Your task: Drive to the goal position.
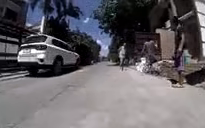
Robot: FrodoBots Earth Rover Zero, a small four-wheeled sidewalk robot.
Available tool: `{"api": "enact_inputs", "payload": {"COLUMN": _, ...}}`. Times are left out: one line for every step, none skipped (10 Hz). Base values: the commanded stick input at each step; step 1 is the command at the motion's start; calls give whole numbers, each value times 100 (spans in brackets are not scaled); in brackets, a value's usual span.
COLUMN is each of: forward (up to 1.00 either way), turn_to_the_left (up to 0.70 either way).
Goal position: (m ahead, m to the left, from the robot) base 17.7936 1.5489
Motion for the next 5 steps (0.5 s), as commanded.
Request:
{"api": "enact_inputs", "payload": {"forward": 100, "turn_to_the_left": 0}}
{"api": "enact_inputs", "payload": {"forward": 100, "turn_to_the_left": 0}}
{"api": "enact_inputs", "payload": {"forward": 100, "turn_to_the_left": 0}}
{"api": "enact_inputs", "payload": {"forward": 100, "turn_to_the_left": 0}}
{"api": "enact_inputs", "payload": {"forward": 100, "turn_to_the_left": 0}}
